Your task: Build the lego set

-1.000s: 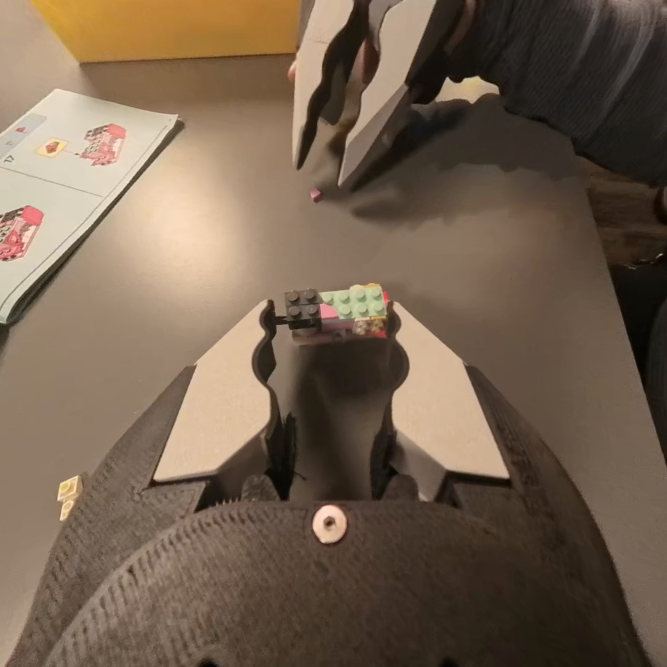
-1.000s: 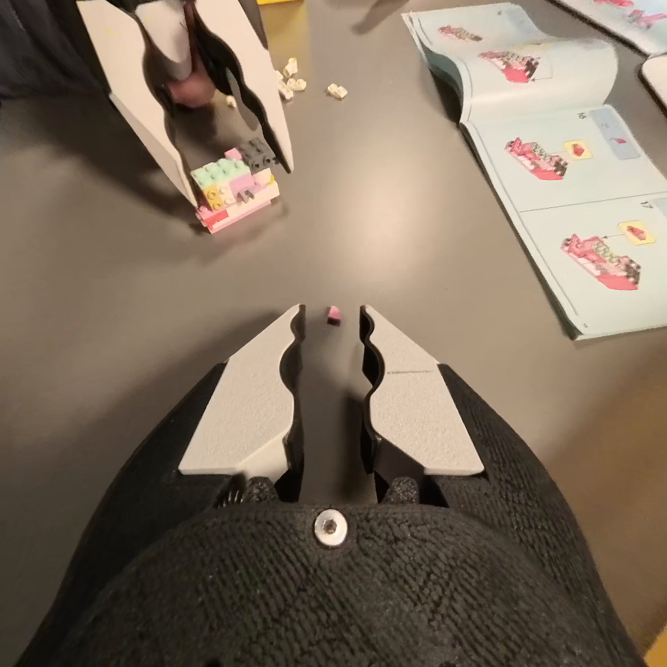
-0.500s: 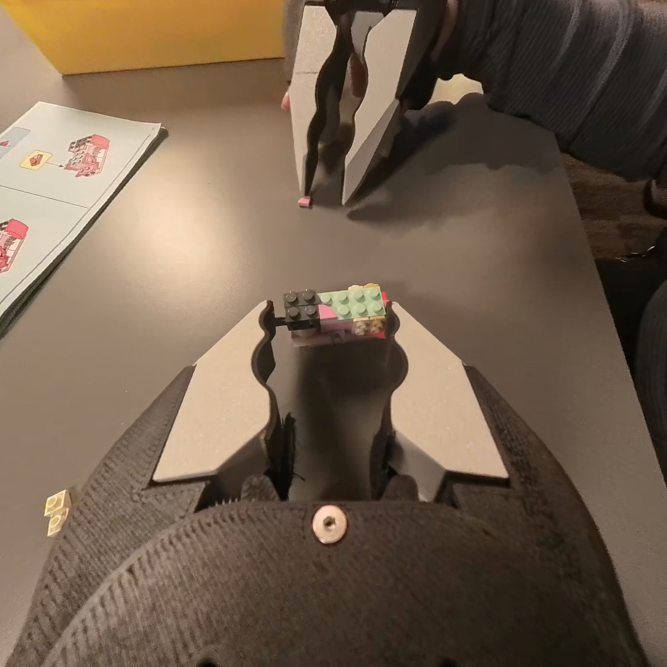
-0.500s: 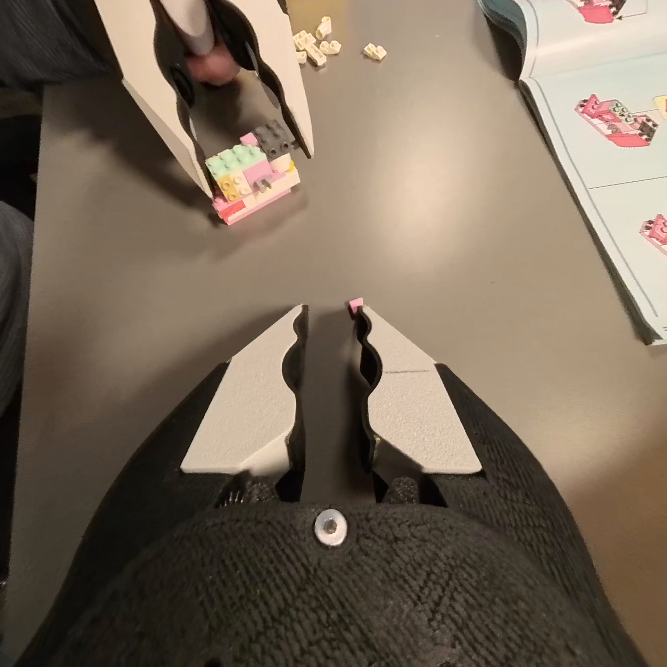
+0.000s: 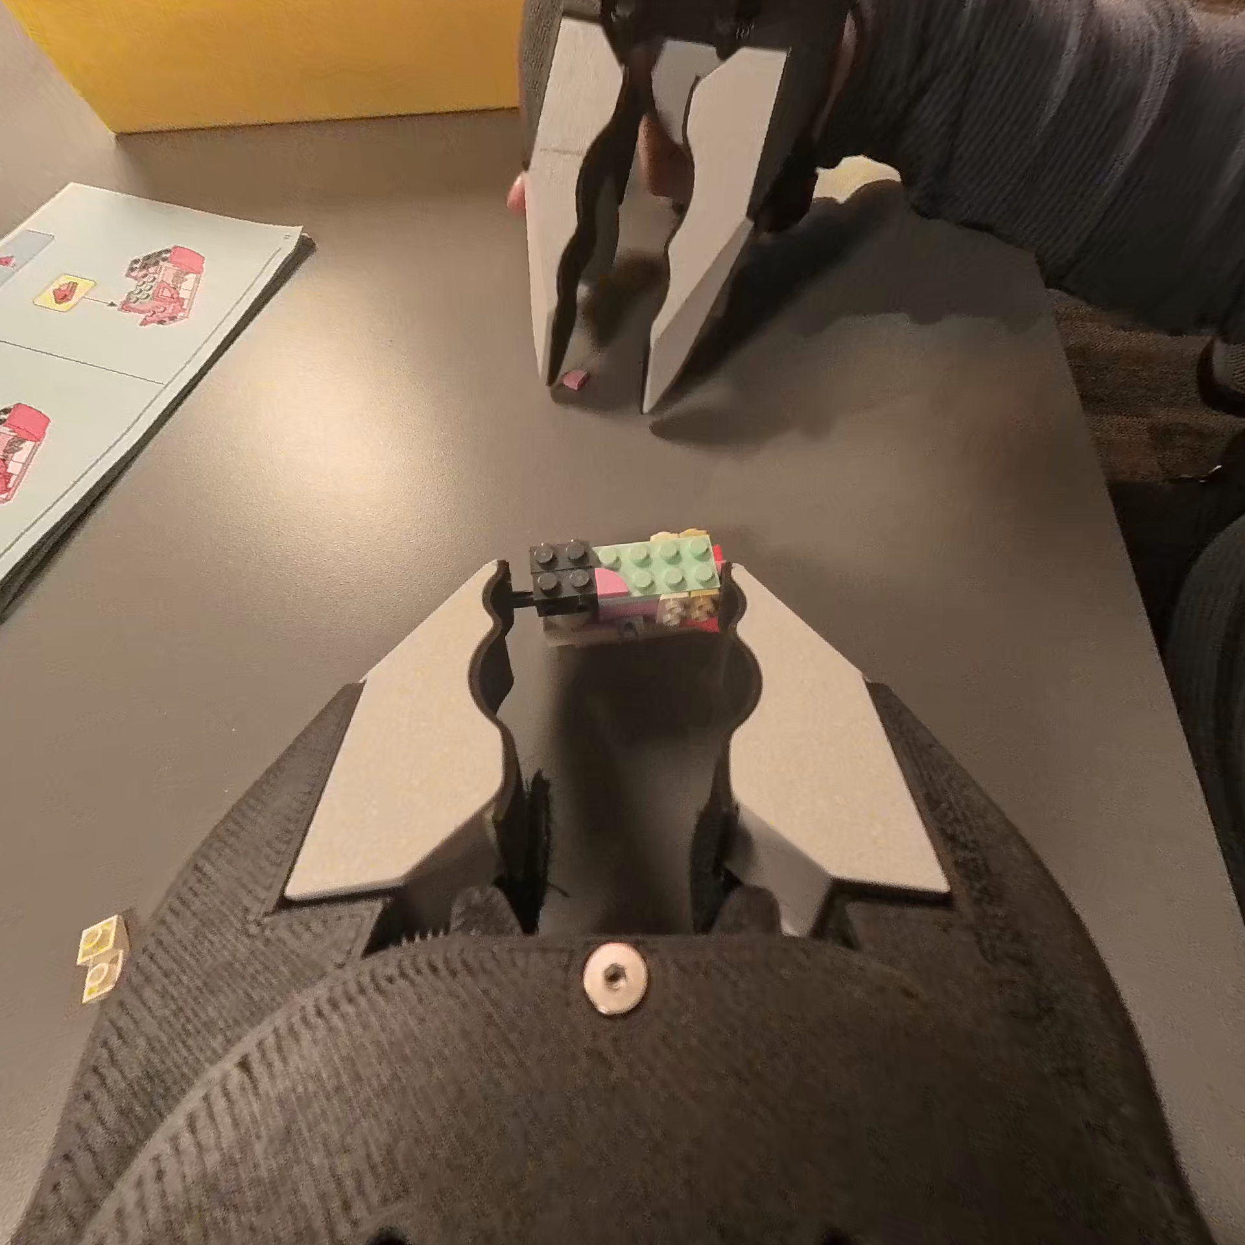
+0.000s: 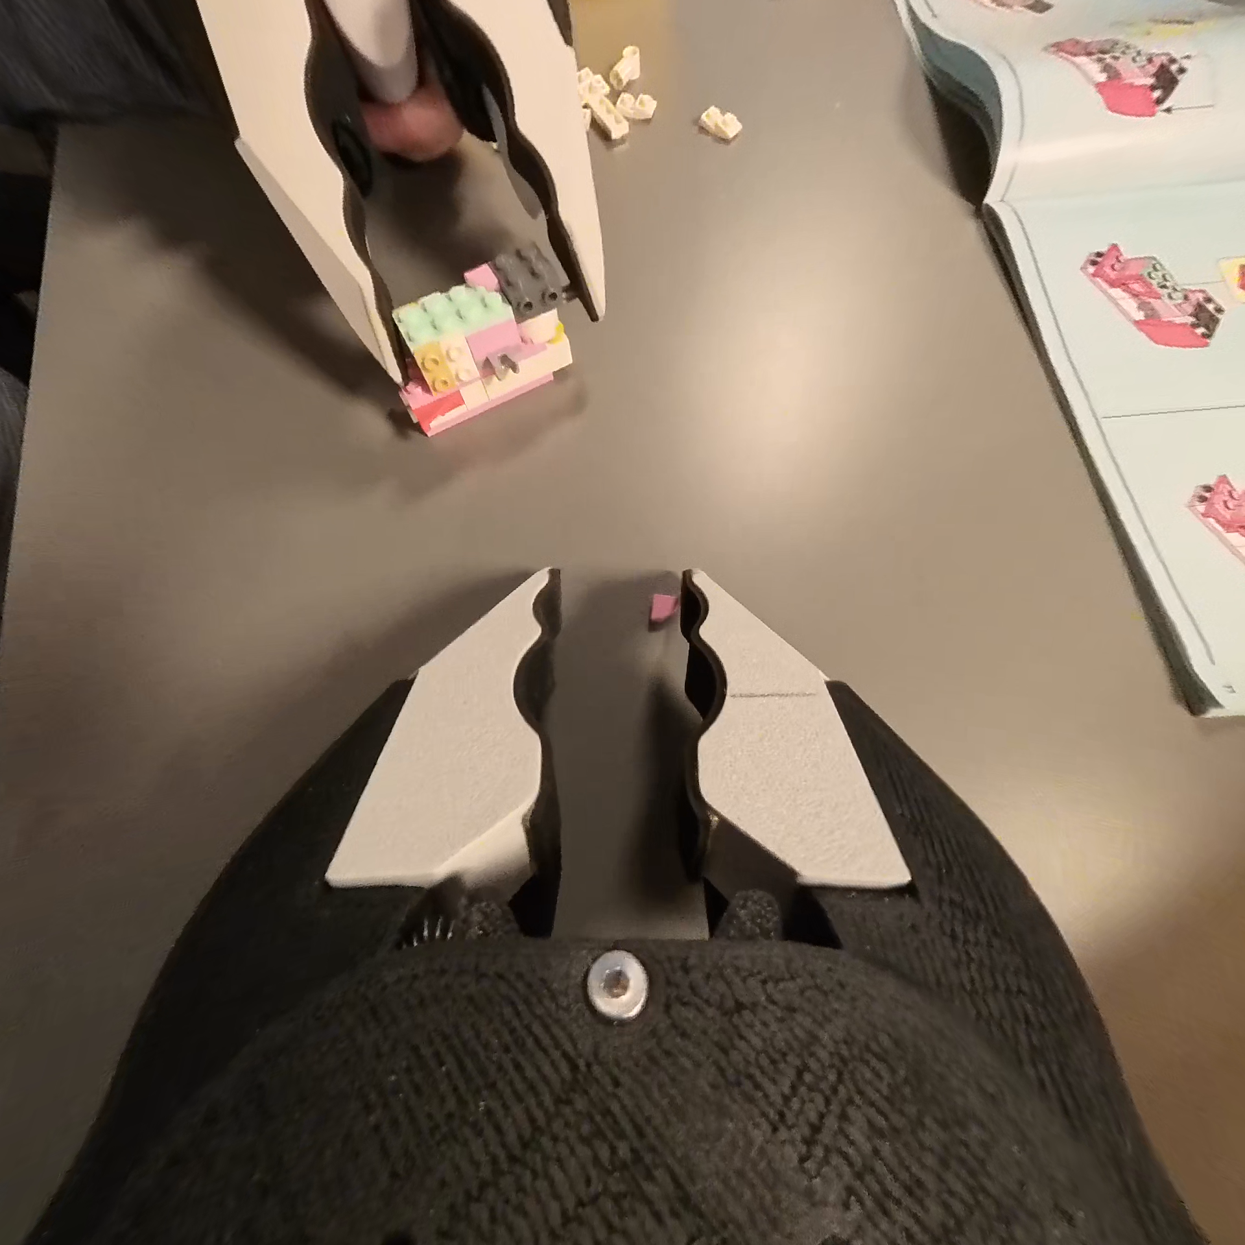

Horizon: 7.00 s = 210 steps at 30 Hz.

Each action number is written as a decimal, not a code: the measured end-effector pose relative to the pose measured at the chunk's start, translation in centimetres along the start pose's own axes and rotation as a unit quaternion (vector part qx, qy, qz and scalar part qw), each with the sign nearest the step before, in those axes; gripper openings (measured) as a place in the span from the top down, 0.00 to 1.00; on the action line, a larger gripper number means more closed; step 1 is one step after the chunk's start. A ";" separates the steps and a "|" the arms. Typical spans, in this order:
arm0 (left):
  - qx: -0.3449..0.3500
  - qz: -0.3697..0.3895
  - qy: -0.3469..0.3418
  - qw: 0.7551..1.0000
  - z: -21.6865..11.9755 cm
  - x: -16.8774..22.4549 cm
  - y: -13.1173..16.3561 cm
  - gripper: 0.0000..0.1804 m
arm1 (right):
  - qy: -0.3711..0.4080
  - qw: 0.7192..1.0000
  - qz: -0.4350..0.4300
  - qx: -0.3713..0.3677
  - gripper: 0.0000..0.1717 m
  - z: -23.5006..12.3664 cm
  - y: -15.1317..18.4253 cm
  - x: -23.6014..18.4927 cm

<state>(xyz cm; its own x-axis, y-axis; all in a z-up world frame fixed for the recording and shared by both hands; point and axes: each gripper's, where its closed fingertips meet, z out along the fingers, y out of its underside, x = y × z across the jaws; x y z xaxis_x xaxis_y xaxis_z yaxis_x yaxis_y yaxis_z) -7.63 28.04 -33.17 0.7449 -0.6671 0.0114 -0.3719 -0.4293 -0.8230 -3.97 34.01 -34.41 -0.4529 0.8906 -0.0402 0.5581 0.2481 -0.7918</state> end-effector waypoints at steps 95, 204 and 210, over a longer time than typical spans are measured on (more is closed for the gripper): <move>0.002 0.035 0.057 0.998 -0.2 1.9 0.0 0.70 | -0.071 0.992 -0.102 -0.024 0.97 2.5 -1.5 -1.5; 0.004 -0.055 -0.088 0.995 0.1 -2.4 -0.3 0.70 | 0.025 0.998 -0.043 0.030 0.97 4.8 -7.7 -1.4; 0.004 -0.056 -0.088 0.995 0.1 -2.5 -0.3 0.70 | 0.025 0.998 -0.043 0.032 0.97 4.8 -7.6 -1.4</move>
<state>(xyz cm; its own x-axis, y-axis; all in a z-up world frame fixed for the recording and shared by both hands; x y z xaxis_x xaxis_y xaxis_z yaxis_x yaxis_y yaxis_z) -9.30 29.87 -33.05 0.8672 -0.4980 0.0045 -0.2769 -0.4896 -0.8268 -10.94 29.01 -31.23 -0.4607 0.8856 0.0596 0.4724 0.3015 -0.8282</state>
